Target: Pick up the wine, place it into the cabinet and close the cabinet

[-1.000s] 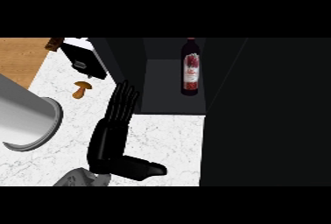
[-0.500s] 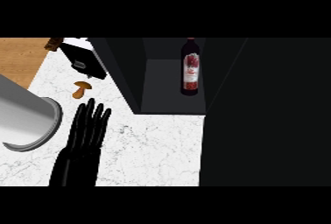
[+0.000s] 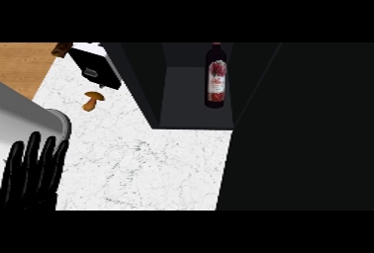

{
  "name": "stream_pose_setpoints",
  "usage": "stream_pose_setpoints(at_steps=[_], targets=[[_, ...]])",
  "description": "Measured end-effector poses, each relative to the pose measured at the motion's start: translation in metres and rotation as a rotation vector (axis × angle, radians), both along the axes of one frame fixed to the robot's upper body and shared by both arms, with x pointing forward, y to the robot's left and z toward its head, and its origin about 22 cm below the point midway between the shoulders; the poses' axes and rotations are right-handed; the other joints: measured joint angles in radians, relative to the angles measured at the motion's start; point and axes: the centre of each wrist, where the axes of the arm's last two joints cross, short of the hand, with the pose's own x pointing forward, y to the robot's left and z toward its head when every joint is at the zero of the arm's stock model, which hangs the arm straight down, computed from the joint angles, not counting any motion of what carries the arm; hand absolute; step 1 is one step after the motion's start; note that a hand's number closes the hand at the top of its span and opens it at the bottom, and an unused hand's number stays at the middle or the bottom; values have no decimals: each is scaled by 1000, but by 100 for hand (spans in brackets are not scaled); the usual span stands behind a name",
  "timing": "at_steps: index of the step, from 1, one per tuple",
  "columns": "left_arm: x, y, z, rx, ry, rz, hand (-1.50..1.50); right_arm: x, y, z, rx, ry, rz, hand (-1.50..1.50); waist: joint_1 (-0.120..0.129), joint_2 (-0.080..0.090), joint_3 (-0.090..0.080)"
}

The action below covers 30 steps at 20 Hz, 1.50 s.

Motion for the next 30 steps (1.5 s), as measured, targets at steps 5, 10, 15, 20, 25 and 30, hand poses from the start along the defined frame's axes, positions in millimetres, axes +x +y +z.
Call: stream_pose_setpoints(at_steps=[5,10,15,20,25,30], targets=[[-15,30,4,-9,-2,32,-150,-7,32,1,52,49,83,150,0,-1,-1],[-30,59,8,-2,-5,35,-150,-17,62,20,46,-1,92,150,6,-3,-1],[-35,86,15,11,-16,34,-150,-13,97,30,12,-84,76,150,10,-2,-1],[-43,104,26,12,-24,14,-150,1,132,35,-14,-128,49,150,14,0,-1],[-46,114,29,5,-24,-2,-150,30,161,49,-24,-149,-3,150,16,2,0],[-47,125,37,7,-19,-13,-150,70,180,62,-40,-159,-61,150,16,4,0]])
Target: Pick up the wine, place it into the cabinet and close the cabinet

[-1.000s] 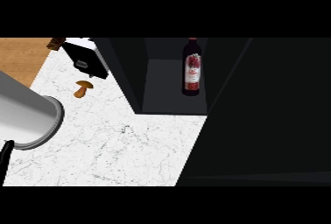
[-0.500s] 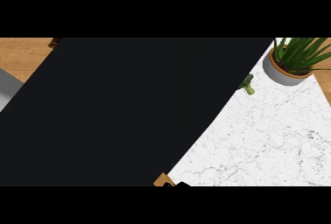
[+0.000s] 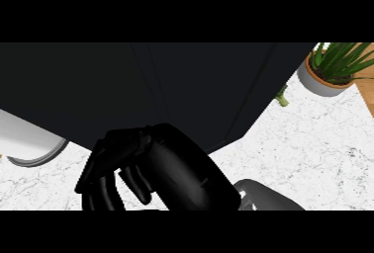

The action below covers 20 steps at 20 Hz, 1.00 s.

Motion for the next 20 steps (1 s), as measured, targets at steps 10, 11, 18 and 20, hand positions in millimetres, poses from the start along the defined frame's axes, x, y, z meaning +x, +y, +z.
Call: stream_pose_setpoints(at_steps=[10,11,18,20], targets=[[3,4,1,9,32,-32,-150,81,8,8,-31,-52,-104,150,-10,2,-1],[3,1,-2,5,34,-38,-150,90,7,6,-32,-59,-111,150,-9,1,-2],[13,-22,-2,-8,62,-71,-150,116,1,-4,-25,-89,-55,150,-14,-15,-8],[18,-28,-3,-9,65,-75,-150,120,0,-5,-27,-94,-37,150,-14,-18,-10]])
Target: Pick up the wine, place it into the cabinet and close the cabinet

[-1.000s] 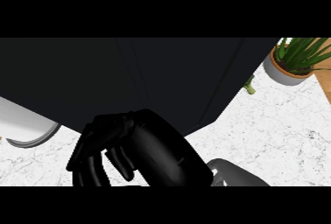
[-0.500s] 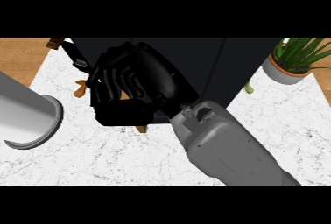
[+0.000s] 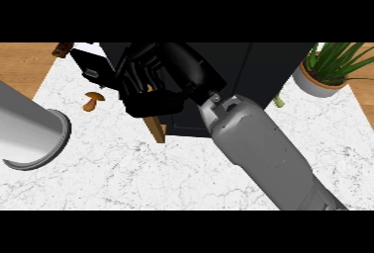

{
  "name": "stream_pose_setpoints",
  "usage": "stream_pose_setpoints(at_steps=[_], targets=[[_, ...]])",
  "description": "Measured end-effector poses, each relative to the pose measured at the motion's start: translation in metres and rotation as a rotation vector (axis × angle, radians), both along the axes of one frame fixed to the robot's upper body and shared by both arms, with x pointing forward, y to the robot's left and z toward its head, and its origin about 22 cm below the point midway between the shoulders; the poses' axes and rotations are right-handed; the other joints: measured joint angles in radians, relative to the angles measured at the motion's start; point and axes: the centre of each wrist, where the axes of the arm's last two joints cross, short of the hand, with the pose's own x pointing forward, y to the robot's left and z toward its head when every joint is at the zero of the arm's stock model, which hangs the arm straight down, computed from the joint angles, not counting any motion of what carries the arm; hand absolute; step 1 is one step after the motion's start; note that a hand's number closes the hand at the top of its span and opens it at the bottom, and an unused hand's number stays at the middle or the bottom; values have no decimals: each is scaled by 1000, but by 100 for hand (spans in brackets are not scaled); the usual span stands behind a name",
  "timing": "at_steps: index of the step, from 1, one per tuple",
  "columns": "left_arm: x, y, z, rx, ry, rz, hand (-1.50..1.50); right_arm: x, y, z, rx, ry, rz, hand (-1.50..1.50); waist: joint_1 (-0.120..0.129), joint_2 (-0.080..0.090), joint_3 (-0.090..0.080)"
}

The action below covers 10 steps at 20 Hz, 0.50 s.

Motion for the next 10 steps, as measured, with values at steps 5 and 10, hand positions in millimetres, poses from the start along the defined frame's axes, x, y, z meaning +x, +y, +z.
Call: stream_pose_setpoints(at_steps=[5,10], targets=[[12,-13,-3,-6,-1,7,-150,8,-2,-2,-14,-24,39,150,-1,-4,-7],[21,-19,-11,-15,0,7,-150,14,-4,-4,-20,-45,59,150,4,-7,-10]])
